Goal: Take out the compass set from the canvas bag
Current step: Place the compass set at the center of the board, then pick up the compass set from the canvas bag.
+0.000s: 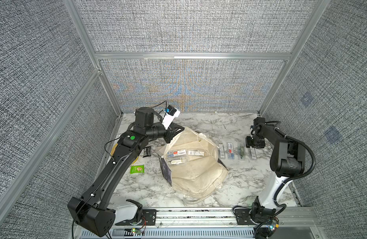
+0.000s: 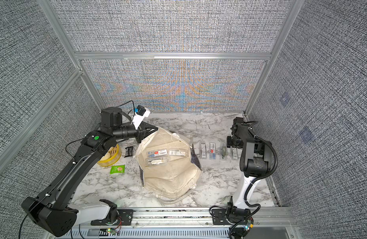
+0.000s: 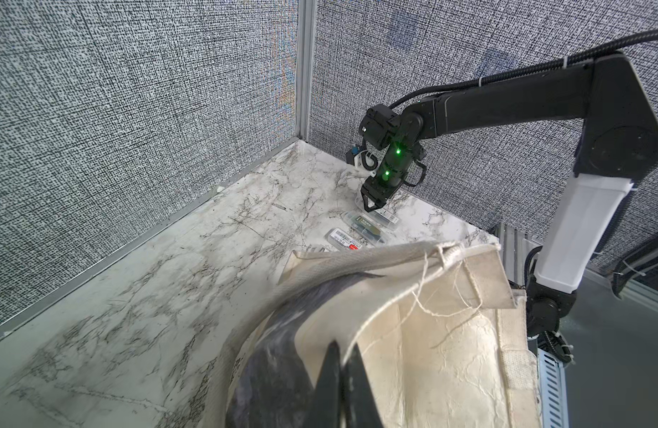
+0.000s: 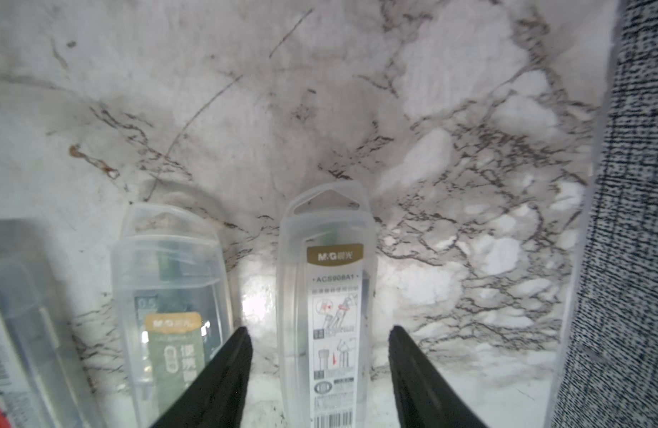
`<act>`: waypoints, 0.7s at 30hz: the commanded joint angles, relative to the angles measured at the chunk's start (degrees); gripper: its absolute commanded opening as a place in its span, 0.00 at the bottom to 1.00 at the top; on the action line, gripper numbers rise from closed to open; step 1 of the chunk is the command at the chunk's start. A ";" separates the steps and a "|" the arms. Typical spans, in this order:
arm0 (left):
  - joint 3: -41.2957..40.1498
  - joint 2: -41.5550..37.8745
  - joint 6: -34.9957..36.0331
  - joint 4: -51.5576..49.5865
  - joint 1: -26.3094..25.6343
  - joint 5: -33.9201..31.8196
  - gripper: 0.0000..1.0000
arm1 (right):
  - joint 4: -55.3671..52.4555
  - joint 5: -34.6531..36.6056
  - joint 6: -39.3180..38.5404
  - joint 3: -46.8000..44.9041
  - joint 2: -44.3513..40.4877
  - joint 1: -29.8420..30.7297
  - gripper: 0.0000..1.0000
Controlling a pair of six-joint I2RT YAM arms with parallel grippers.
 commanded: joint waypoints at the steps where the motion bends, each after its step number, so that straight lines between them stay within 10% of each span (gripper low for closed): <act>1: 0.05 0.01 -0.11 2.55 0.01 1.51 0.00 | -2.06 0.36 0.84 0.57 -1.81 0.69 0.60; 21: 0.91 0.25 -0.33 2.30 0.06 2.03 0.00 | 7.20 -17.86 -10.66 -10.83 -49.46 29.40 0.52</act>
